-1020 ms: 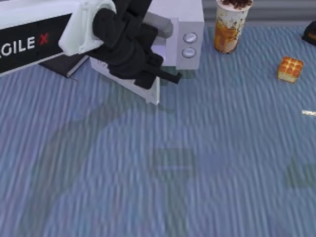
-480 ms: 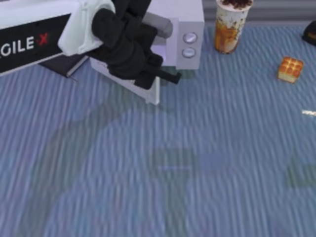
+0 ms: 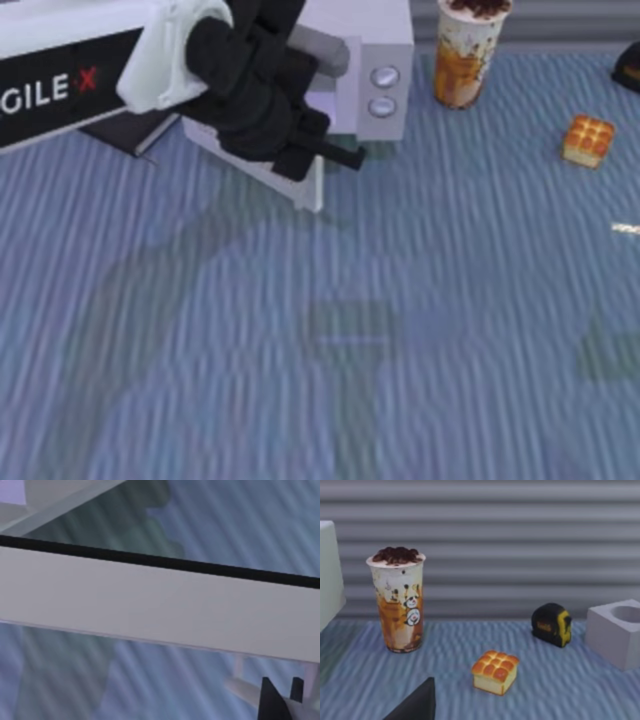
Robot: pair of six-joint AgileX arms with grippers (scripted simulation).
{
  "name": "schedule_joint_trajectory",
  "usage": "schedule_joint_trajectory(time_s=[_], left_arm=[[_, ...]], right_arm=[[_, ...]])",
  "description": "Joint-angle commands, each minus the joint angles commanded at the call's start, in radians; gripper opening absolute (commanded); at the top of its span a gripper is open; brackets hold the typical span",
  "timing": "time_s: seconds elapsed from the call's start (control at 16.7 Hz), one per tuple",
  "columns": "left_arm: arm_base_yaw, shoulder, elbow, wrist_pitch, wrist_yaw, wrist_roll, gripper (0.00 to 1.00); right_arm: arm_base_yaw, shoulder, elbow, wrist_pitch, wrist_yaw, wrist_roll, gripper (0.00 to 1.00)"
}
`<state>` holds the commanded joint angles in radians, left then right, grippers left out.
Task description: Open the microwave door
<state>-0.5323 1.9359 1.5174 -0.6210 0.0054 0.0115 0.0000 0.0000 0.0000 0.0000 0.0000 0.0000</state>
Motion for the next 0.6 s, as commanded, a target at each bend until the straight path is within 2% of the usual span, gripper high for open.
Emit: schedule_joint_trajectory(time_s=[0.36, 0.6], left_arm=[[-0.005, 0.000, -0.005, 0.000, 0.009, -0.002, 0.00], [0.022, -0.035, -0.048, 0.010, 0.045, 0.072, 0.00]], right_arm=[[0.000, 0.000, 0.000, 0.000, 0.000, 0.000, 1.00], [0.000, 0.000, 0.000, 0.000, 0.000, 0.000, 1.00]])
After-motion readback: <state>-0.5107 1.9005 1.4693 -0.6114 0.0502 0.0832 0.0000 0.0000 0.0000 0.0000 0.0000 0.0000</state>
